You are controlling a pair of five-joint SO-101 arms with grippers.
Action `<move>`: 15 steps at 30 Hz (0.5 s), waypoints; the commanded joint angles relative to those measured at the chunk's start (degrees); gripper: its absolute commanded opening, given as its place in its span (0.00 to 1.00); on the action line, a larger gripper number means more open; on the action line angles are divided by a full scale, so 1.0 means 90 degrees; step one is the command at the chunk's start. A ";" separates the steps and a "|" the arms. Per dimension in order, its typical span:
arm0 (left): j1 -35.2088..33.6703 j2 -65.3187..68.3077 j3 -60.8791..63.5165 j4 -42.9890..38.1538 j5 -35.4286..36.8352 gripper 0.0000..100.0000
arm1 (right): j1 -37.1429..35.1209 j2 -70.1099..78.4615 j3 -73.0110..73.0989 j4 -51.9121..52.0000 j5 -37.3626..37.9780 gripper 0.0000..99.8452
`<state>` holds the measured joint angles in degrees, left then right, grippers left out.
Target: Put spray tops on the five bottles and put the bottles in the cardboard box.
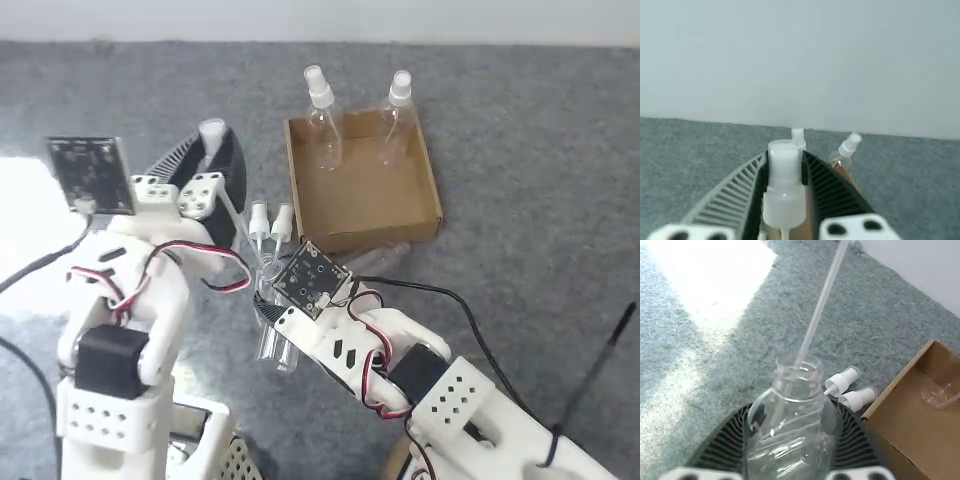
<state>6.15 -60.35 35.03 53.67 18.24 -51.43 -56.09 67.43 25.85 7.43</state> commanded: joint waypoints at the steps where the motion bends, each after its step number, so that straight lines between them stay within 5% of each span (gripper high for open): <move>1: 0.0361 -0.0137 0.0063 0.0625 0.0000 0.01 | 0.0015 -0.0288 -0.0098 -0.0034 -0.0020 0.01; 8: 0.0606 -0.0127 0.0259 0.1162 -0.0498 0.01 | 0.0562 -0.0298 -0.0098 -0.0425 -0.0869 0.01; 15: 0.0899 -0.0137 0.1333 0.0576 -0.0508 0.01 | 0.0601 -0.0298 -0.0098 -0.0405 -0.0879 0.01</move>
<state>14.07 -61.32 43.56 62.20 14.64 -48.26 -56.09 67.43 23.30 0.22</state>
